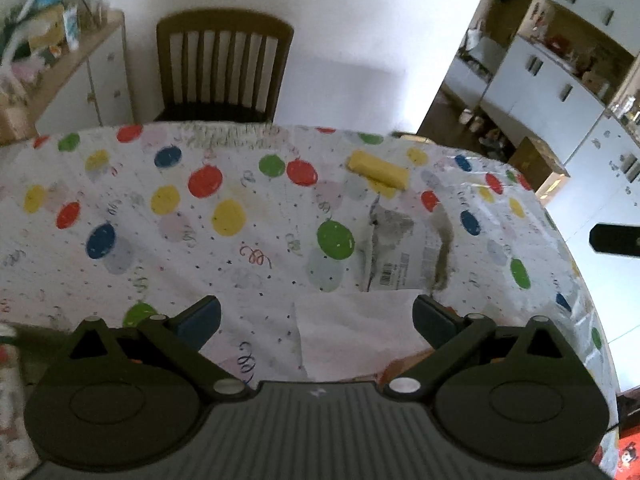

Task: Organize soft objects
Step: 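Grasp the white paper napkin with the left gripper while the right gripper grasps the white fluffy towel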

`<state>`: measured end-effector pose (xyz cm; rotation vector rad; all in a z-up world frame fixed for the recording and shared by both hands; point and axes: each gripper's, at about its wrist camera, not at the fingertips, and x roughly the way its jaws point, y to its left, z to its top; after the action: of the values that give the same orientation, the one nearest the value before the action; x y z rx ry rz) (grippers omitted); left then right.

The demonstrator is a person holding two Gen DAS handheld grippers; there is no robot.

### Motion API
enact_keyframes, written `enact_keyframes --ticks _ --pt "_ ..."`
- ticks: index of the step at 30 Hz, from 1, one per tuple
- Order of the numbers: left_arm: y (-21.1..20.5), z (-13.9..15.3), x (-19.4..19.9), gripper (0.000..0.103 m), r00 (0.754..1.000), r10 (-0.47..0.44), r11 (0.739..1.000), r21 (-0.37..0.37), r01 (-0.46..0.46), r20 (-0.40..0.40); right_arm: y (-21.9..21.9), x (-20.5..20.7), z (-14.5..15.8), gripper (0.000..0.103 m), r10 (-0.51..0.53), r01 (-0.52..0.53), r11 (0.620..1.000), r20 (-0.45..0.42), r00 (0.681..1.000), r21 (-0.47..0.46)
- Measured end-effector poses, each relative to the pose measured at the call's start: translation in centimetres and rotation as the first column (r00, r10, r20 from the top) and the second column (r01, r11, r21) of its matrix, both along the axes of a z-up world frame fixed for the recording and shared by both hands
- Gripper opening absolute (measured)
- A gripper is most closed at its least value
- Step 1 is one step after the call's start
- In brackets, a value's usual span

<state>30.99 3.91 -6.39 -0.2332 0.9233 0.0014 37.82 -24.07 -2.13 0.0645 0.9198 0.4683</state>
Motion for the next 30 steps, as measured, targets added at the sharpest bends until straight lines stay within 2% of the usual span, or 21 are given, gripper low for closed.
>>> enact_keyframes --ticks 6,16,21,27,29,30 --pt "-0.3 -3.5 3.3 0.102 0.998 0.016 1.000 -0.010 -0.016 -0.065 0.7 3.0 -3.1 0.080 -0.014 0.014 1.000 -0.088 0.996 -0.007" --pt "0.0 -8.7 6.5 0.101 0.989 0.029 0.999 -0.010 -0.031 -0.144 2.8 5.9 -7.0 0.076 -0.014 0.009 0.999 -0.164 0.986 -0.034" --pt "-0.3 -10.3 6.5 0.092 0.987 0.024 0.999 -0.043 -0.032 -0.162 3.5 6.8 -8.7 0.072 -0.020 0.012 0.999 -0.195 0.981 -0.044" --pt "-1.5 -11.4 6.4 0.088 0.987 0.002 1.000 -0.018 -0.005 -0.158 4.0 7.4 -10.0 0.066 -0.022 0.013 0.999 -0.223 0.975 -0.041" --pt "-1.8 -11.4 6.4 0.084 0.990 0.001 1.000 -0.013 -0.002 -0.144 4.1 7.5 -10.3 0.063 -0.019 0.011 0.999 -0.227 0.974 -0.038" --pt "-1.9 -11.4 6.4 0.078 0.990 -0.002 1.000 -0.013 0.000 -0.140 4.2 7.5 -10.5 0.060 -0.018 0.009 0.999 -0.229 0.973 -0.039"
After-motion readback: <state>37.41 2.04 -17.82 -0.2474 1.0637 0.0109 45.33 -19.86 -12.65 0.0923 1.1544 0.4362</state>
